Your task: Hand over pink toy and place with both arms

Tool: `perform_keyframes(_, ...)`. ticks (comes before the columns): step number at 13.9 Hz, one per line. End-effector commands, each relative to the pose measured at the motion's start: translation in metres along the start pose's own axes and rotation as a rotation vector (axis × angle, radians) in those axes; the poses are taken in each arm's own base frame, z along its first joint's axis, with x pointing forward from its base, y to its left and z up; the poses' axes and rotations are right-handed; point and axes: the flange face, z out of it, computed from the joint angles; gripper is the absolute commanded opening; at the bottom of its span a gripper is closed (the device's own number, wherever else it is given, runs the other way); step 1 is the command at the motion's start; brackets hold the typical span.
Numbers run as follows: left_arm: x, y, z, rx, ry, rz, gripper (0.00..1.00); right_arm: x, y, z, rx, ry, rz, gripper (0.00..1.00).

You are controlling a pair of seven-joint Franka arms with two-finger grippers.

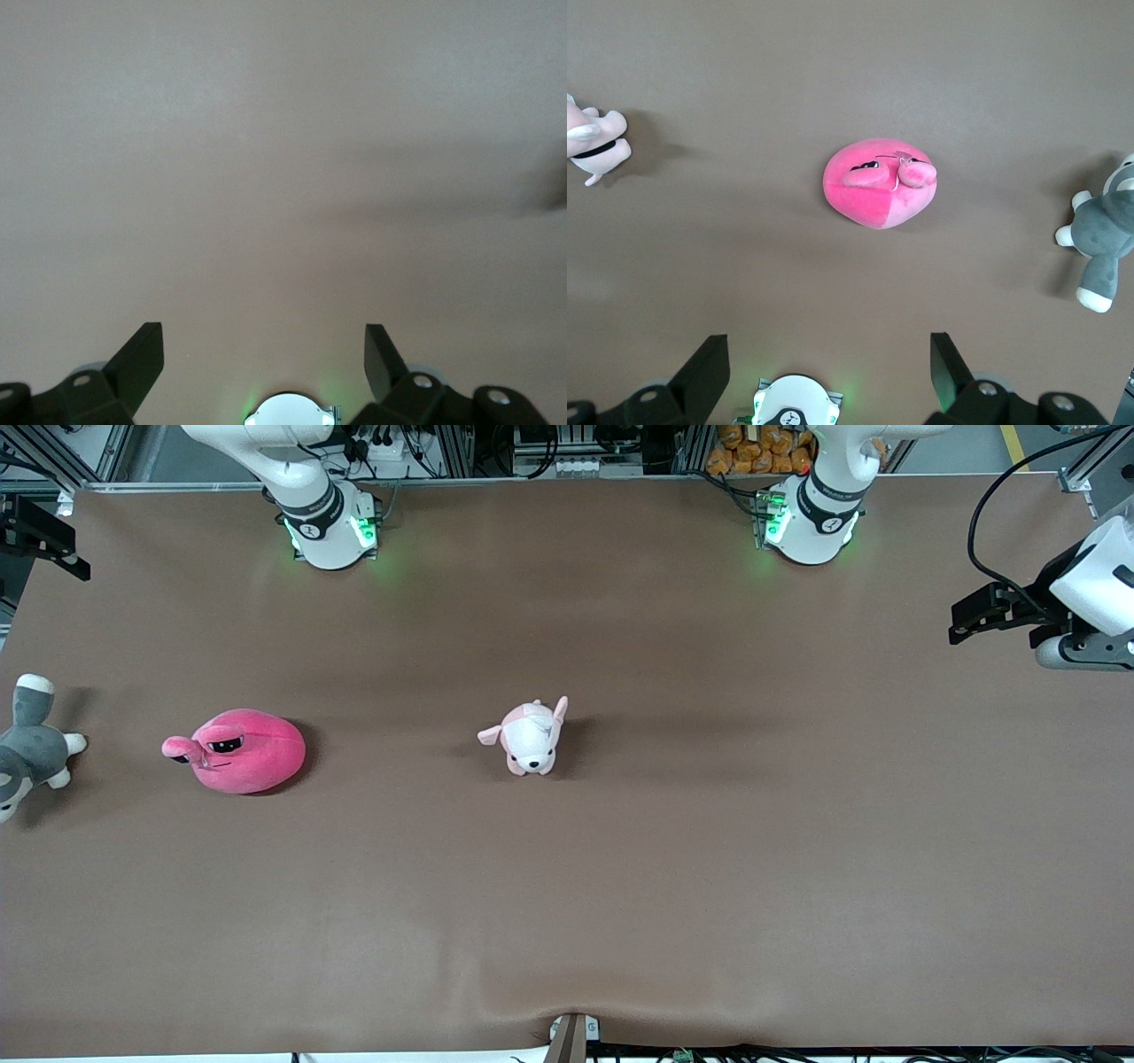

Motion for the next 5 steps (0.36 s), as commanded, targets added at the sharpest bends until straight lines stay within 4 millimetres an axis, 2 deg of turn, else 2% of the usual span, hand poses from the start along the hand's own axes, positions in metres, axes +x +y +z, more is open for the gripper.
perform_keyframes(1, 0.000, 0.001, -0.004, 0.016, -0.002, -0.012, 1.00, -0.007, -0.005, -0.001, -0.022, -0.006, -0.006, 1.00)
perform_keyframes(3, 0.000, 0.002, -0.004, 0.016, -0.002, -0.010, 1.00, -0.008, -0.004, -0.001, -0.021, -0.009, -0.004, 1.00)
perform_keyframes(4, -0.009, 0.005, 0.005, 0.018, -0.041, -0.007, 1.00, -0.007, -0.005, 0.000, -0.020, -0.011, -0.006, 1.00)
perform_keyframes(5, -0.027, 0.012, 0.010, 0.024, -0.038, 0.005, 1.00, -0.006, -0.007, 0.000, -0.021, -0.011, -0.010, 1.00)
